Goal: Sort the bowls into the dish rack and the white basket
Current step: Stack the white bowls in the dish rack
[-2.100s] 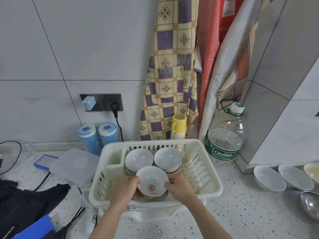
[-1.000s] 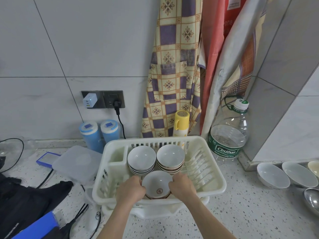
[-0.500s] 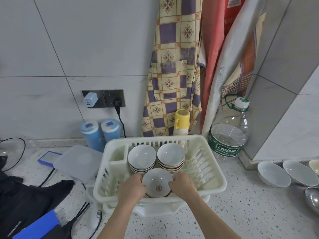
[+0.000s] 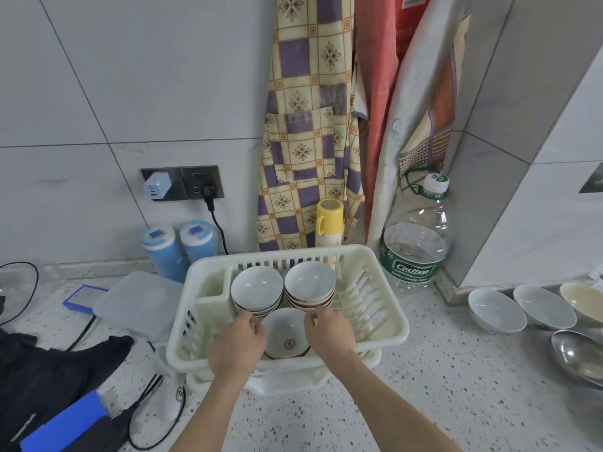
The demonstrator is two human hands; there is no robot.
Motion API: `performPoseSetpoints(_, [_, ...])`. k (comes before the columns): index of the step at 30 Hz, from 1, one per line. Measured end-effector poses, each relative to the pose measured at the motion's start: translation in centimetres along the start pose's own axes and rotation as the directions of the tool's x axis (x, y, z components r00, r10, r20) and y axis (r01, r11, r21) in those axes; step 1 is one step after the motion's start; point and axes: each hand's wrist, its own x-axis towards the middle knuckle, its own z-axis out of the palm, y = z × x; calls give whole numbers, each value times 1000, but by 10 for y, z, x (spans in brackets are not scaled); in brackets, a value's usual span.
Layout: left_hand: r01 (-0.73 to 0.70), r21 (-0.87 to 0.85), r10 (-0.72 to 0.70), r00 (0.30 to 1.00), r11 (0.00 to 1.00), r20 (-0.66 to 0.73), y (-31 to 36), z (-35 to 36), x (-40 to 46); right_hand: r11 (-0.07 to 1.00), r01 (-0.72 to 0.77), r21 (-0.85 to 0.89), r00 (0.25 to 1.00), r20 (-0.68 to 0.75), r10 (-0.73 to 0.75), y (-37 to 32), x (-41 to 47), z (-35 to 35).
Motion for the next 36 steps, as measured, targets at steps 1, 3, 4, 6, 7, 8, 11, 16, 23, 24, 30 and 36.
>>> performPoseSetpoints(1, [-8, -23, 8, 1000, 1000, -30, 0, 0, -2, 996, 52, 68, 998, -46, -49, 0, -2, -2])
performPoseSetpoints(3, [-31, -75, 25, 997, 997, -78, 0, 1, -4, 941, 187, 282, 982, -35, -184, 2, -10, -9])
performPoseSetpoints(4, [-39, -102, 29, 995, 994, -95, -2, 2, -5, 893, 241, 380, 966, -7, -258, 4, -16, -13])
performPoseSetpoints(6, [-46, -170, 26, 993, 984, -116, -6, 2, -7, 827, 282, 486, 942, 24, -336, 11, -32, -21])
performPoseSetpoints(7, [-63, -220, 35, 991, 973, -130, -8, 1, -9, 806, 264, 530, 946, 20, -323, 19, -40, -25])
performPoseSetpoints(8, [-90, -288, 48, 988, 953, -150, -10, 1, -12, 778, 230, 585, 958, 5, -287, 28, -48, -28])
performPoseSetpoints(11, [-146, -575, 26, 977, 805, -213, 3, -4, -26, 689, 131, 713, 989, -49, -137, 66, -72, -42])
performPoseSetpoints(16, [-230, -832, 131, 973, 506, -189, 78, 15, -72, 581, -63, 811, 988, -33, 153, 141, -101, -68])
performPoseSetpoints(23, [-2, -812, 364, 895, 584, 259, 196, 111, -148, 424, -258, 868, 862, 8, 507, 254, -122, -119])
performPoseSetpoints(24, [30, -792, 377, 868, 610, 323, 209, 127, -158, 407, -275, 871, 828, -1, 561, 271, -126, -126])
performPoseSetpoints(30, [187, -722, 348, 778, 666, 523, 281, 194, -207, 190, -369, 910, 394, -32, 918, 379, -162, -154])
performPoseSetpoints(36, [281, -638, 229, 769, 717, 597, 313, 228, -220, 149, -417, 897, 354, 10, 935, 436, -168, -176])
